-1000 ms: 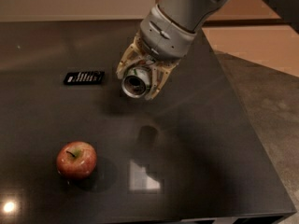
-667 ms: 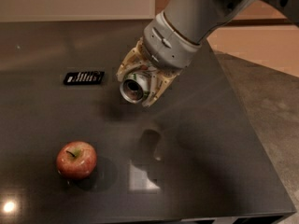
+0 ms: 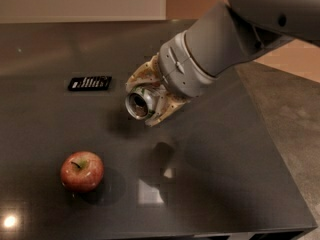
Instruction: Place 7up can upright
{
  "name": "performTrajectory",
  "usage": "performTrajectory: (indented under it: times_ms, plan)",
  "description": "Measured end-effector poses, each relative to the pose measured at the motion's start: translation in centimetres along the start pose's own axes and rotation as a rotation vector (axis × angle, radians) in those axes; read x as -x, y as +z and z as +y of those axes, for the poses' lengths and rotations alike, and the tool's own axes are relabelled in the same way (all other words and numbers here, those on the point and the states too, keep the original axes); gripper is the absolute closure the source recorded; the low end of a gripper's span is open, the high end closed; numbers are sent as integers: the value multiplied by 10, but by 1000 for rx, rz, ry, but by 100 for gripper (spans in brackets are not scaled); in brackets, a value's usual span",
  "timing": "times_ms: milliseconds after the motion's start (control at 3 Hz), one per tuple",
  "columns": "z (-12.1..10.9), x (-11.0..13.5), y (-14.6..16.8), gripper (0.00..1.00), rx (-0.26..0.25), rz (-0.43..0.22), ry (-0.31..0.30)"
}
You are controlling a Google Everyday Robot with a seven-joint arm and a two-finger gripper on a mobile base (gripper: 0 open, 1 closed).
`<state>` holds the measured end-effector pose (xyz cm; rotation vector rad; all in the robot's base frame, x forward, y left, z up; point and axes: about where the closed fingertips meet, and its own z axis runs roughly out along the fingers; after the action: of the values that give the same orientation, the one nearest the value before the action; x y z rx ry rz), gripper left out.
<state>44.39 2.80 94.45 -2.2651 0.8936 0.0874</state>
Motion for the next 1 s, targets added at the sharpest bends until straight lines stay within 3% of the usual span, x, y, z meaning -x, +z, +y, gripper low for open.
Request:
performTrajectory:
  times_ms: [333,667,1000]
  plan:
    - [5,-1,5,100,-71,0,45]
    - [5,-1,5,100,-71,0,45]
    - [6,-4,6,100,-72,-58,93]
